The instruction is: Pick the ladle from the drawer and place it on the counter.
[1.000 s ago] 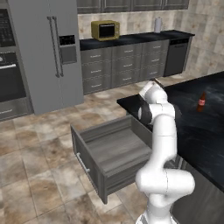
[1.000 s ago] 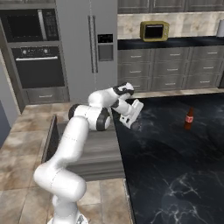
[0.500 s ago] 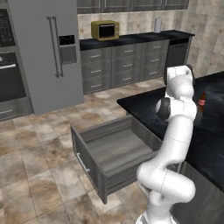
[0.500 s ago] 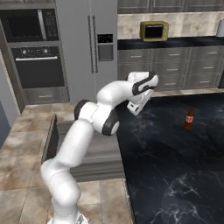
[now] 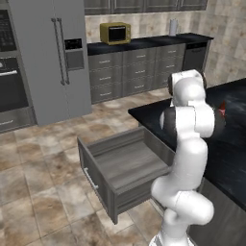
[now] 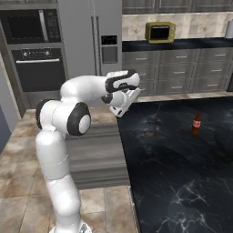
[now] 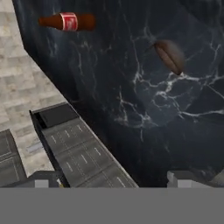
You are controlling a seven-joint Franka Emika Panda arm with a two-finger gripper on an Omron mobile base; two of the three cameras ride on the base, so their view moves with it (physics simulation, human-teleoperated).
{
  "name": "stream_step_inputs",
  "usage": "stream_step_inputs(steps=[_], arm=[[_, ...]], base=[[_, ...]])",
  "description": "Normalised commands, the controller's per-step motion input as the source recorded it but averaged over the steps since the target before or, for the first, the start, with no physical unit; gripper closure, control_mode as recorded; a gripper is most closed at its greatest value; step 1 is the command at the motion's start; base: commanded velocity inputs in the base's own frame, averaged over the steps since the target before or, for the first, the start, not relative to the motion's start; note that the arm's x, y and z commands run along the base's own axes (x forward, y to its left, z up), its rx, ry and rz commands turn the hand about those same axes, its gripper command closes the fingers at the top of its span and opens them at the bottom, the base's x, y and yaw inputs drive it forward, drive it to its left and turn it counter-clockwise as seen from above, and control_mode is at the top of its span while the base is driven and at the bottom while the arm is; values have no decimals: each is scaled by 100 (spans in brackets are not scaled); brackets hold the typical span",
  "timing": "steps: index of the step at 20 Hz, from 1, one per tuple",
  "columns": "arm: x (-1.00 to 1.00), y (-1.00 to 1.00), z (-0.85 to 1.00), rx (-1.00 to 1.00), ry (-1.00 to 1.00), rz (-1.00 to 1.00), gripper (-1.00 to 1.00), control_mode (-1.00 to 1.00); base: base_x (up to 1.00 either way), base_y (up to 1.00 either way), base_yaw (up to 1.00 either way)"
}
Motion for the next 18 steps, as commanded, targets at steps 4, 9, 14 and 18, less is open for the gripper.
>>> stream_step_inputs(steps=[4,9,14,18], arm=[[-100,32,12,1,-16,0,-100,-100],[-100,0,50,11,-8,0,-100,-100],[-100,0,72,14,-4,0,-100,-100],[-100,0,66,3,-11,6,-100,-100]], base=[[0,0,0],[0,0,0],[0,0,0],[0,0,0]])
